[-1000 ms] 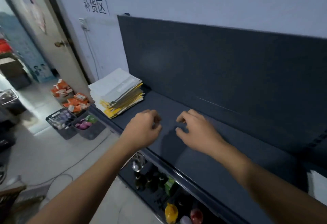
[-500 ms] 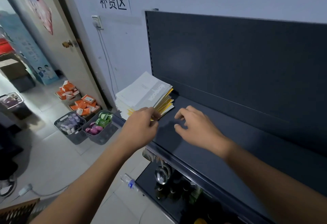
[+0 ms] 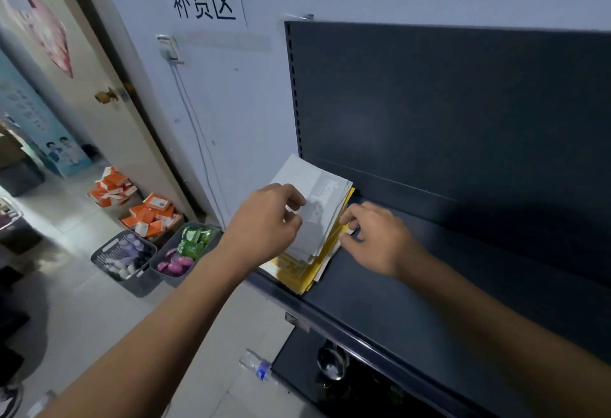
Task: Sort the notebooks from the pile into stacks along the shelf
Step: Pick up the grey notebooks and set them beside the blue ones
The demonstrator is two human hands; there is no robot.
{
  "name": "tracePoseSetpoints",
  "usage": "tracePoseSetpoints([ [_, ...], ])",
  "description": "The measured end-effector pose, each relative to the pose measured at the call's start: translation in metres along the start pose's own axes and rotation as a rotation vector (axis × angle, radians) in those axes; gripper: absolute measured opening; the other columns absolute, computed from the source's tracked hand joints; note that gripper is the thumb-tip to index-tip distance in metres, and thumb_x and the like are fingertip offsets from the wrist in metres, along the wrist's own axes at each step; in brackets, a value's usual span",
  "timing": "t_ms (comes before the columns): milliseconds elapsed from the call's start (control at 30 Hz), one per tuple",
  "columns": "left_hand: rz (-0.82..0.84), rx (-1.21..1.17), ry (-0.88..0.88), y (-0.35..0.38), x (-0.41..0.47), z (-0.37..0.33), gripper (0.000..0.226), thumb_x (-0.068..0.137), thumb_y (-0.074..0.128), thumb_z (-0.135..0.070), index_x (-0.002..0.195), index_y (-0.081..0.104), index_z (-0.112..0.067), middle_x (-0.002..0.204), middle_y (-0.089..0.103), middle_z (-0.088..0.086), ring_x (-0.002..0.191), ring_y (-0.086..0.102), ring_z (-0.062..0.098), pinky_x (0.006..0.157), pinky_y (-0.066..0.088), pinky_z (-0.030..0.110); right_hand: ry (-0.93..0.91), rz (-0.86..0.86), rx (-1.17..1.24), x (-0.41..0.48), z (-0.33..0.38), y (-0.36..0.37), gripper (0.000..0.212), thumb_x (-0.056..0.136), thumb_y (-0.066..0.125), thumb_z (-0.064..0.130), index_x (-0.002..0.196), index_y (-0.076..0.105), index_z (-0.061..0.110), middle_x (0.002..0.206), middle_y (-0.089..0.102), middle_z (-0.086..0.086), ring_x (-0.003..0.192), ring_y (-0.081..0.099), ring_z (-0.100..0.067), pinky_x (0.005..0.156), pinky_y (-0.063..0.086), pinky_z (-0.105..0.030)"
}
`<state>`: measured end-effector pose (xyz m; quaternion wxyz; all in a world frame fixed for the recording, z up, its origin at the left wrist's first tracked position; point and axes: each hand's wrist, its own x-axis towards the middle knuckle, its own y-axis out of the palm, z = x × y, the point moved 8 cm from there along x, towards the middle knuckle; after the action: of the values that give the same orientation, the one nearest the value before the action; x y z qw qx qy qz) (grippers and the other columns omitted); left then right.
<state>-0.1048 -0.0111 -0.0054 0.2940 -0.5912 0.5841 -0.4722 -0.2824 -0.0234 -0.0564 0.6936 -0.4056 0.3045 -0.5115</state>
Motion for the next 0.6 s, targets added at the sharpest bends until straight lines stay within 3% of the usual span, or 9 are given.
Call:
tracePoseSetpoints([
  [233, 0.05, -0.014, 0.083, 0.008, 0.033, 0.032, 0.025, 0.089, 0.058, -0.019, 0.111, 0.067, -0.024, 0.107, 0.065, -0.009, 0.087, 0.063, 0.004, 0.08, 0.051, 0.024, 0.034, -0.159, 0.018, 0.014, 0.009, 0.001, 0.016, 0.091, 0.061, 0.033, 0.105, 0.06, 0.025, 0.101, 0.057, 0.008, 0.089, 0.059, -0.016, 0.081, 0.053, -0.039],
  [433, 0.077, -0.044, 0.17, 0.012, 0.074, 0.057, 0.023, 0.088, 0.061, -0.019, 0.11, 0.068, -0.02, 0.105, 0.06, -0.006, 0.097, 0.062, 0.015, 0.086, 0.052, 0.035, 0.221, -0.185, 0.015, 0.026, 0.012, 0.003, 0.015, 0.089, 0.062, 0.034, 0.103, 0.059, 0.031, 0.101, 0.055, 0.013, 0.09, 0.059, -0.012, 0.08, 0.055, -0.039],
  [600, 0.102, -0.089, 0.269, 0.012, 0.097, 0.075, 0.022, 0.088, 0.06, -0.018, 0.108, 0.069, -0.023, 0.105, 0.057, -0.008, 0.102, 0.059, 0.015, 0.086, 0.052, 0.034, 0.351, -0.29, 0.05, 0.037, 0.019, 0.006, 0.023, 0.09, 0.062, 0.033, 0.112, 0.061, 0.027, 0.105, 0.057, 0.008, 0.092, 0.06, -0.012, 0.083, 0.055, -0.039],
])
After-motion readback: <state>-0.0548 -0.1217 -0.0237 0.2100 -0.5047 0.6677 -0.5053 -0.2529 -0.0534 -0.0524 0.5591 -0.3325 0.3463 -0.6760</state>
